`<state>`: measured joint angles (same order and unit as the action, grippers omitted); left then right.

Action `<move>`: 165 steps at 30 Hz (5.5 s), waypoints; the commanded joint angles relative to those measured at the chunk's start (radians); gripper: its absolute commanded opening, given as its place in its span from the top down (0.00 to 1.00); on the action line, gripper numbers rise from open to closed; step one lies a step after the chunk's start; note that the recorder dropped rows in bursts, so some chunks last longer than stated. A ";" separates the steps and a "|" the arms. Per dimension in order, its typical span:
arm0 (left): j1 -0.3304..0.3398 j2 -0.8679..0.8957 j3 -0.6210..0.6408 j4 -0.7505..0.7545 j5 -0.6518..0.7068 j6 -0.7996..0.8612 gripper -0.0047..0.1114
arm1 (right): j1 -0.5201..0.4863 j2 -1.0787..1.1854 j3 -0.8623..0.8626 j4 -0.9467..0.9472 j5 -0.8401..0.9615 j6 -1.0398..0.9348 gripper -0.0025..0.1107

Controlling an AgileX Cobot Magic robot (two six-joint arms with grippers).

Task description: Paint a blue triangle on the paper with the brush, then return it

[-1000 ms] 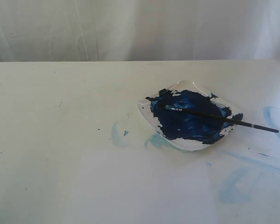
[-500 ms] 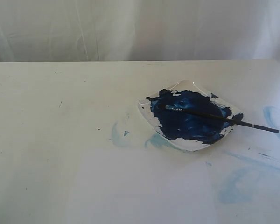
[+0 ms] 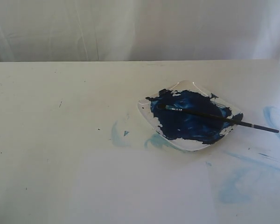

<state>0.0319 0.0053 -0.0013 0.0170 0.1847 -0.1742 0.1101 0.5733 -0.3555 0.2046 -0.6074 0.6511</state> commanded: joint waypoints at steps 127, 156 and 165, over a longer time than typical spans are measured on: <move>-0.009 -0.005 0.001 0.000 -0.005 -0.007 0.96 | 0.138 1.286 -0.392 0.561 0.334 0.321 0.64; -0.009 -0.005 0.001 0.000 -0.005 -0.007 0.96 | 0.138 1.286 -0.393 0.545 0.289 0.321 0.98; -0.009 -0.005 0.001 0.000 -0.005 -0.007 0.96 | 0.138 1.213 -0.391 0.502 0.217 0.321 0.98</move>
<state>0.0319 0.0053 -0.0013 0.0170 0.1847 -0.1742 0.2487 1.8351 -0.7458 0.7355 -0.3270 0.9756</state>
